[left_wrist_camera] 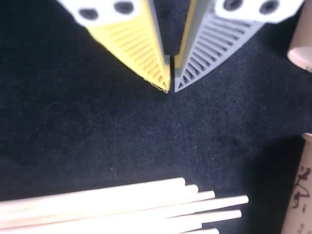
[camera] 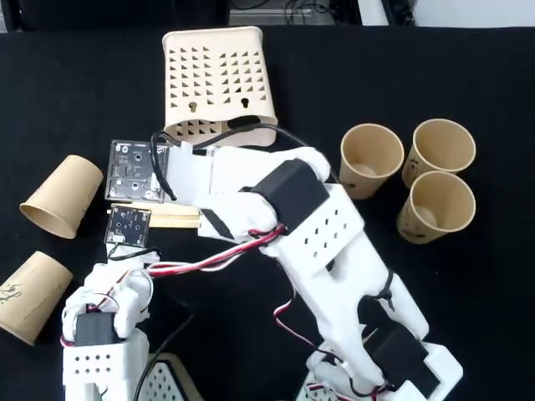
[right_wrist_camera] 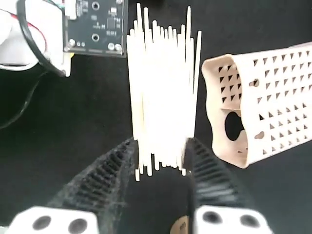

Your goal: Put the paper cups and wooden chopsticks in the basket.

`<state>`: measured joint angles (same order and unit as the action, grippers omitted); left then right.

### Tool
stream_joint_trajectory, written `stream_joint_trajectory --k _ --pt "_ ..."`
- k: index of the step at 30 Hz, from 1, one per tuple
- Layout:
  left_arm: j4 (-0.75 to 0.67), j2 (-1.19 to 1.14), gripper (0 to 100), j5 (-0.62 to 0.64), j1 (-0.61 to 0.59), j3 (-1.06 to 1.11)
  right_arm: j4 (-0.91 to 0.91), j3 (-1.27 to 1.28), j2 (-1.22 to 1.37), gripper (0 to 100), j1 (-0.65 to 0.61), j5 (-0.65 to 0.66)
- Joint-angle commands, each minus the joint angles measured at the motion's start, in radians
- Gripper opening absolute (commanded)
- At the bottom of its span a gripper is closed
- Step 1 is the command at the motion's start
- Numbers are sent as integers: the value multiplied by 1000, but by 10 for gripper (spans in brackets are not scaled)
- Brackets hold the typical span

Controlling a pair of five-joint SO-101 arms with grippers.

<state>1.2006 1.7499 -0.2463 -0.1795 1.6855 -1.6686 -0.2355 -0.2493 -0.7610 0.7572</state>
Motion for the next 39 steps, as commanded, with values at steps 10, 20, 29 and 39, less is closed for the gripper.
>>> stream_joint_trajectory --k 10,20,29,39 --pt "5 0 30 -2 -1 18 8 -58 1 26 -43 11" --pt "5 0 30 -2 -1 18 8 -58 -5 26 -40 11" --pt "5 0 30 -2 -1 18 6 -58 -7 26 -38 11" --pt "5 0 30 -2 -1 18 0 -58 -5 26 -38 11"
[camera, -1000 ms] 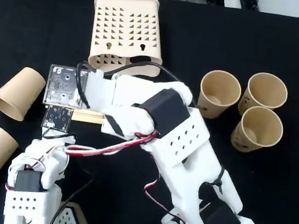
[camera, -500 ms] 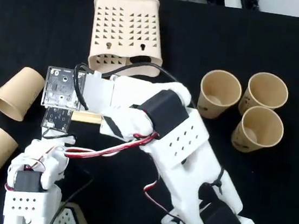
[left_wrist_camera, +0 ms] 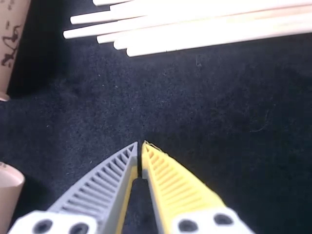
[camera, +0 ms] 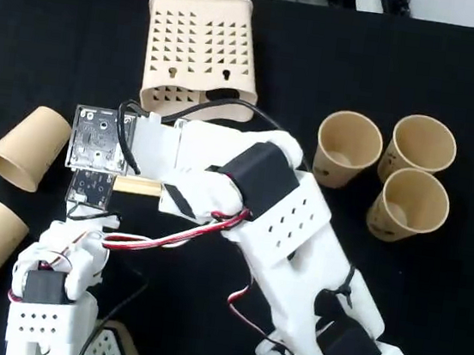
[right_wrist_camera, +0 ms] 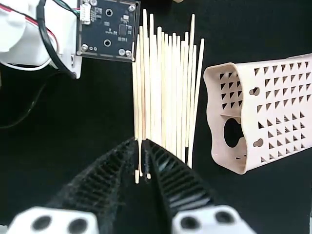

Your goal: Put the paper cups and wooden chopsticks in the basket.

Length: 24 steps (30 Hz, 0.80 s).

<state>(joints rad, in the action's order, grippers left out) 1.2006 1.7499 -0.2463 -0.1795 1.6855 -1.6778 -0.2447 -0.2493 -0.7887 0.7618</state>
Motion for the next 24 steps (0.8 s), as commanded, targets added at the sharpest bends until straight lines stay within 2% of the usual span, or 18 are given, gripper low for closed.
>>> stream_joint_trajectory --k 1,24 --pt "5 0 30 -2 -1 18 9 -48 -7 26 -11 6" --pt "5 0 30 -2 -1 18 -32 -73 -2 26 -9 2"
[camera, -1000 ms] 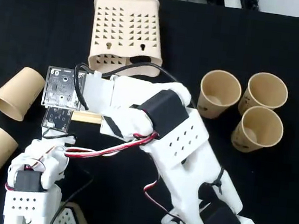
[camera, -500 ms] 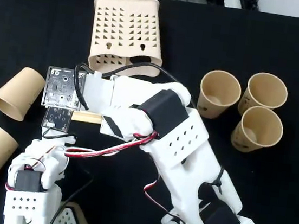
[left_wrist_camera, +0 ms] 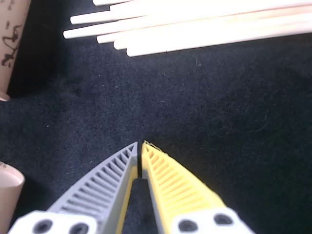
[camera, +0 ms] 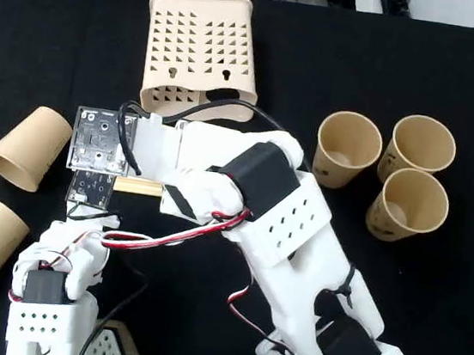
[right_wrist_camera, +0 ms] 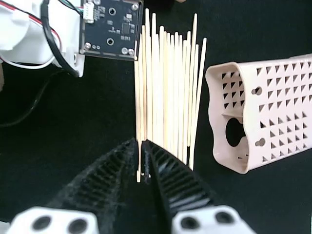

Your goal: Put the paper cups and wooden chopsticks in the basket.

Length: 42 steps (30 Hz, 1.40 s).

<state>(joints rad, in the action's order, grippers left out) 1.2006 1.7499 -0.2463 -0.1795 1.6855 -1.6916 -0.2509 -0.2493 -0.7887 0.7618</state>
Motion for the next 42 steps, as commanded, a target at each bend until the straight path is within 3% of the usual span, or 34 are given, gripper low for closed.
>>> stream_joint_trajectory --k 1,14,21,42 --pt "5 0 30 -2 -1 18 -26 -74 -1 26 -9 2" --pt "5 0 30 -2 -1 18 -34 -96 -1 31 -9 -38" --pt "5 0 30 -2 -1 18 -68 -217 1 215 -9 -91" --pt "5 0 30 -2 -1 18 -74 -242 1 204 -9 -95"
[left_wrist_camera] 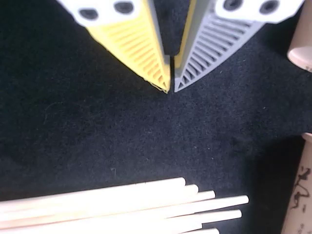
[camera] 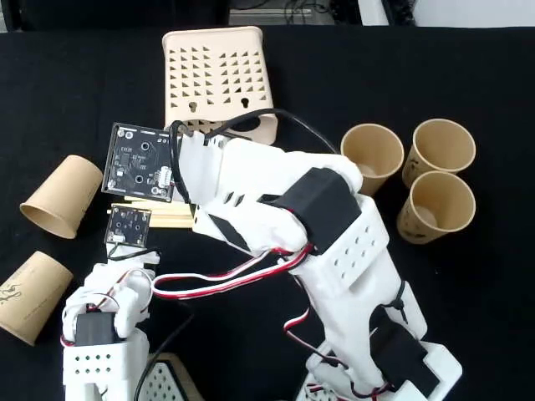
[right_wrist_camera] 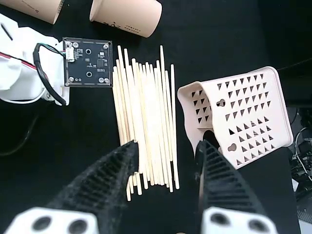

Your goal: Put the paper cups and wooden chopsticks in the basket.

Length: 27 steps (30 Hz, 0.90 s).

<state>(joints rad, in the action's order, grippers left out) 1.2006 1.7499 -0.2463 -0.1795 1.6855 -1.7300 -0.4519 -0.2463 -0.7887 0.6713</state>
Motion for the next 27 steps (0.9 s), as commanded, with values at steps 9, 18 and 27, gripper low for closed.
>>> stream_joint_trajectory --k 9,18,27 --pt "5 0 30 -2 -1 18 -34 -41 -2 204 -9 -2" --pt "5 0 30 -2 -1 18 -34 -41 -2 204 -9 -2" --pt "5 0 30 -2 -1 18 -32 -166 8 204 26 14"
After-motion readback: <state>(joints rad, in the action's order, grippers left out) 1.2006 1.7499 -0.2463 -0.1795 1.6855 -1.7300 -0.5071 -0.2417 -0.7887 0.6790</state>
